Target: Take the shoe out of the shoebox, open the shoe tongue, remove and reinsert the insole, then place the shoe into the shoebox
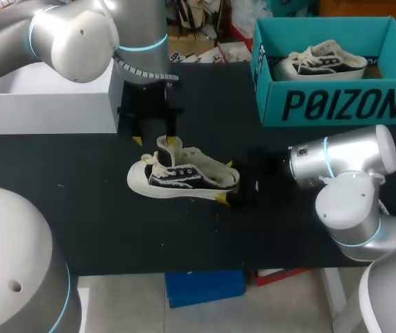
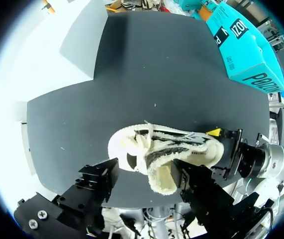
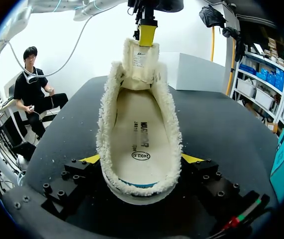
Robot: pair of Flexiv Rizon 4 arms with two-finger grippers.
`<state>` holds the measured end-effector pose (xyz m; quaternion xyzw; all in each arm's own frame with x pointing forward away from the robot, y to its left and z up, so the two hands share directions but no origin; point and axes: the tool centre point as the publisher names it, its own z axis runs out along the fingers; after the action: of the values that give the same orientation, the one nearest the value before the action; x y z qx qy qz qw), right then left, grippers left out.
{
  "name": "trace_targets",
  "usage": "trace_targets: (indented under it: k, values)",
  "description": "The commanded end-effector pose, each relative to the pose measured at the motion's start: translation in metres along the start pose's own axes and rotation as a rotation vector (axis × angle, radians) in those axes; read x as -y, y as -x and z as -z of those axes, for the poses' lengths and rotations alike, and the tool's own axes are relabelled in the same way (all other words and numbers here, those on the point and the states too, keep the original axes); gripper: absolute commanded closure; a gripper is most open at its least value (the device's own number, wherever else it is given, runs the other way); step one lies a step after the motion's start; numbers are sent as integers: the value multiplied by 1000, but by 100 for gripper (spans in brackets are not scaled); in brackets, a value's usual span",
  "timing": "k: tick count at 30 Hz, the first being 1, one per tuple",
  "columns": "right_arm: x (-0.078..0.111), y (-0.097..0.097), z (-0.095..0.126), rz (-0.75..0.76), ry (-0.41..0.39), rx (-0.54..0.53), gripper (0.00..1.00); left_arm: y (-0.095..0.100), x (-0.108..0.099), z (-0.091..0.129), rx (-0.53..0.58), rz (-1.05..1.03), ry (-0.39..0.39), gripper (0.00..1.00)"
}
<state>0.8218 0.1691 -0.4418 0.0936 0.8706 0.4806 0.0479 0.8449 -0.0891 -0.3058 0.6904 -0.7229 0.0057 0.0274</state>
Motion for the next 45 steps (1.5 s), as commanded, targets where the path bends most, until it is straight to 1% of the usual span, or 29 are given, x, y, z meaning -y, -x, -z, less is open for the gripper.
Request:
trace_targets:
  k: [1, 3, 5, 7, 9, 10, 13, 14, 15, 18, 20, 23, 24, 28, 30, 41, 42, 43, 45]
  values:
    - [2, -1, -1, -1, -2, 2, 100, -4, 3, 13, -17, -20, 14, 0]
    - [2, -1, -1, -1, -2, 2, 100, -8, 3, 17, -16, -39, 1, 0]
    - [2, -1, -1, -1, -2, 2, 100, -11, 3, 21, -29, -74, 15, 0]
    - [2, -1, -1, -1, -2, 2, 100, -16, 2, 24, -51, -162, 43, 0]
    - [2, -1, -1, -1, -2, 2, 100, -20, 1, 26, -43, -251, 63, 0]
    - [2, -1, -1, -1, -2, 2, 100, -22, 1, 27, -61, -309, 94, 0]
    - [2, -1, -1, -1, -2, 2, 100, -28, -2, 33, -58, -513, 135, 0]
    - [2, -1, -1, -1, -2, 2, 100, -30, -3, 35, -31, -583, 132, 0]
    - [2, -1, -1, -1, -2, 2, 100, -33, -6, 36, -14, -668, 149, 0]
    - [2, -1, -1, -1, -2, 2, 100, -39, -5, 40, -13, -814, 175, 0]
    - [2, -1, -1, -1, -2, 2, 100, -42, -7, 43, -17, -932, 211, 0]
    - [2, -1, -1, -1, -2, 2, 100, -47, -8, 46, 14, -1101, 238, 0]
    - [2, -1, -1, -1, -2, 2, 100, -49, -8, 47, 6, -1175, 267, 0]
    - [2, -1, -1, -1, -2, 2, 100, -52, -1, 51, -25, -1406, 342, 0]
    - [2, -1, -1, -1, -2, 2, 100, -53, 1, 50, -19, -1514, 395, 0]
    - [2, -1, -1, -1, -2, 2, 100, -53, 1, 50, -19, -1514, 395, 0]
    - [2, -1, -1, -1, -2, 2, 100, -53, 1, 50, -19, -1514, 395, 71]
    - [2, -1, -1, -1, -2, 2, 100, -53, 1, 50, -19, -1514, 395, 100]
    - [2, -1, -1, -1, -2, 2, 100, -53, 1, 50, -19, -1514, 395, 100]
